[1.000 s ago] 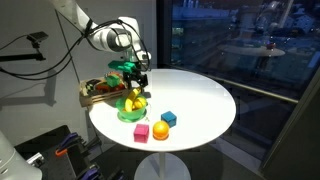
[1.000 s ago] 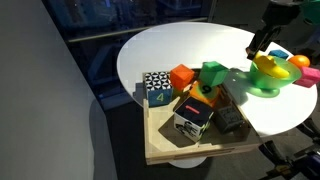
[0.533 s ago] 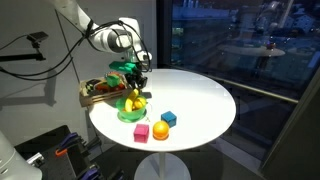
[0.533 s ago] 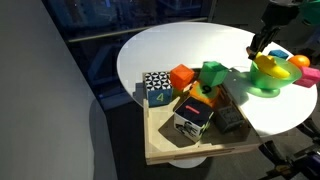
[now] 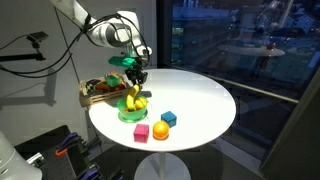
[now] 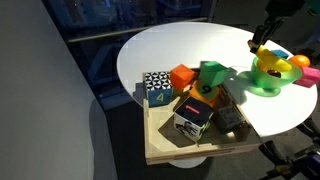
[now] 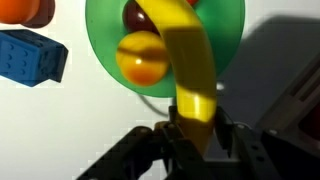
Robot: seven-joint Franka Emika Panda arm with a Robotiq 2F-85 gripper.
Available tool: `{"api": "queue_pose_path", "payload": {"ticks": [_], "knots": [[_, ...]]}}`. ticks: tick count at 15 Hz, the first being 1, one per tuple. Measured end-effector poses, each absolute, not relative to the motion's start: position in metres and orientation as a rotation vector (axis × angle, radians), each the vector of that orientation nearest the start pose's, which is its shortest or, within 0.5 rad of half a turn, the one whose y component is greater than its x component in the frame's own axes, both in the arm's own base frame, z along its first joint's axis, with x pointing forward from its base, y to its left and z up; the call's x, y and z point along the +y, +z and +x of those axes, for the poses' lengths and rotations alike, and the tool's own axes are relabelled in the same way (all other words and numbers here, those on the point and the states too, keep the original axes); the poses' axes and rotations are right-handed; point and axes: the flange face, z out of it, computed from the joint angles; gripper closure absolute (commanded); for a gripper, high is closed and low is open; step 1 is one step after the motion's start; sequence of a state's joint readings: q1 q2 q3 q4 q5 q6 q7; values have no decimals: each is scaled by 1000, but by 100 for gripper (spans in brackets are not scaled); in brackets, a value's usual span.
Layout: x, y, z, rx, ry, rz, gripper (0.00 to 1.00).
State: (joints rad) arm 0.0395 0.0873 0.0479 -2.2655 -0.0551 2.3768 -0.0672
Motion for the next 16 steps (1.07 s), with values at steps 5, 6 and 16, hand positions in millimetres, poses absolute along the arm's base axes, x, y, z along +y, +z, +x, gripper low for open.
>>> {"api": "queue_pose_path", "payload": {"ticks": [5,6,16], "knots": [[45,346,521,-268,-9,-3146,87],[45,350,519,-259,3,-3142,87],[60,370,502,-208,106,-3125,87]]}}
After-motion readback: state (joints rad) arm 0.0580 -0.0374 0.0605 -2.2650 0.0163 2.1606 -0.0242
